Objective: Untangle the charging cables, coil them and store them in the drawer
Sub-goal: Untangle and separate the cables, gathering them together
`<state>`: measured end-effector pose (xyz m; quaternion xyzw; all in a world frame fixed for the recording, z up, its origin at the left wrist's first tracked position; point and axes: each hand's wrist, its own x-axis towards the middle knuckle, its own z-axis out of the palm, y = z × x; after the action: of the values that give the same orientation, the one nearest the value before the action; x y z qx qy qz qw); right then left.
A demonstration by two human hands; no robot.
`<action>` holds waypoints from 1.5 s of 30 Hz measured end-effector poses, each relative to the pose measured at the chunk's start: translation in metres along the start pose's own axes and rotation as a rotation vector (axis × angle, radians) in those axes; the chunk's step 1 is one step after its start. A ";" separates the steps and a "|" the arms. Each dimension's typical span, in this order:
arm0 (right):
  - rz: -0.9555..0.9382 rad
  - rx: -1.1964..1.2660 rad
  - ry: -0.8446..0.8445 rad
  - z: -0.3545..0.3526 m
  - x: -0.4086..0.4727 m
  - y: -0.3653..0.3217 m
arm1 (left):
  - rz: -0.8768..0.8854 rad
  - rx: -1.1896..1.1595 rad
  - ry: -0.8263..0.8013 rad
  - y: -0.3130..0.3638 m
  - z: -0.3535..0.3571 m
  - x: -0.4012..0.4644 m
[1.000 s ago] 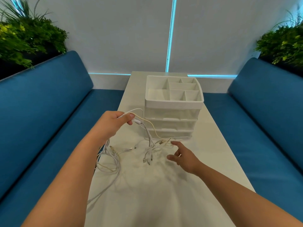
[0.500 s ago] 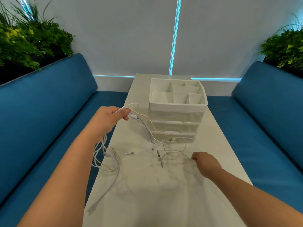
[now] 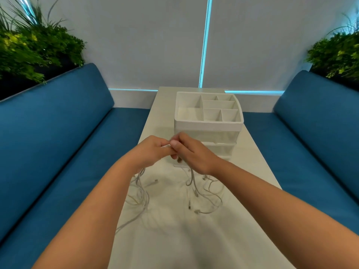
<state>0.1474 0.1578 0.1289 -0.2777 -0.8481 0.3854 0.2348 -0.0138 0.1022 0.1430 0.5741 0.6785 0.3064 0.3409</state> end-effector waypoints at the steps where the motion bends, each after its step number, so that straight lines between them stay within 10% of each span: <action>1: 0.044 0.036 -0.045 0.000 -0.001 0.004 | 0.011 0.018 -0.017 -0.001 -0.002 -0.001; 13: 0.213 0.148 -0.364 -0.016 -0.013 0.020 | 0.007 -0.149 -0.235 -0.014 0.001 -0.006; 28: 0.308 0.176 -0.346 -0.046 -0.020 0.027 | 0.101 0.024 -0.293 -0.015 0.014 -0.002; 45: 0.279 -0.301 -0.477 -0.044 -0.019 0.018 | 0.013 -0.097 -0.469 -0.012 0.026 -0.003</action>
<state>0.1931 0.1784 0.1371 -0.3248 -0.8805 0.3381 -0.0695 0.0013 0.0981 0.1185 0.6166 0.5616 0.1992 0.5146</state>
